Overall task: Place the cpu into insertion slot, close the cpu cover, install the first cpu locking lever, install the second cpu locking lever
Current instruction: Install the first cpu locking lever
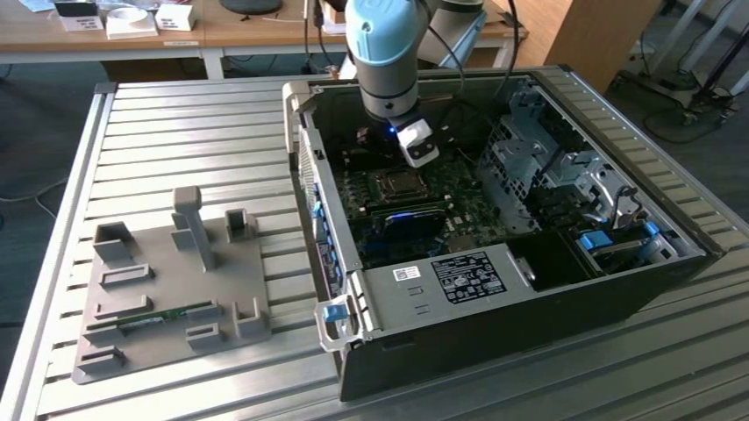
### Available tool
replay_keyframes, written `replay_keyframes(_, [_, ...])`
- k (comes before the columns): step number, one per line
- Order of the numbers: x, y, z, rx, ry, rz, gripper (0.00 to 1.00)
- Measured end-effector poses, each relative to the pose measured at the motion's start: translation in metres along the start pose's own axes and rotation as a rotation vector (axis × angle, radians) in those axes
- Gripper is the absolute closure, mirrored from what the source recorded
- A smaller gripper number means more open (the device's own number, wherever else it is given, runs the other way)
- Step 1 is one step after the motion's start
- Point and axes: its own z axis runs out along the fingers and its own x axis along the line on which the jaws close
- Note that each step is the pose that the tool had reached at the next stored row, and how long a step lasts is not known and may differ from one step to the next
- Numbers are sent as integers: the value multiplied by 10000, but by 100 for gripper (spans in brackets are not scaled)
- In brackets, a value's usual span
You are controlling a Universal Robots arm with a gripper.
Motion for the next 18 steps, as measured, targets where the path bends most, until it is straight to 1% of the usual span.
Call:
replay_keyframes(6, [3, -5, 14, 56, -14, -19, 89])
replay_keyframes(14, [6, -10, 29, 195, -49, -64, 89])
replay_keyframes(18, [9, -15, 43, 229, -59, -77, 89])
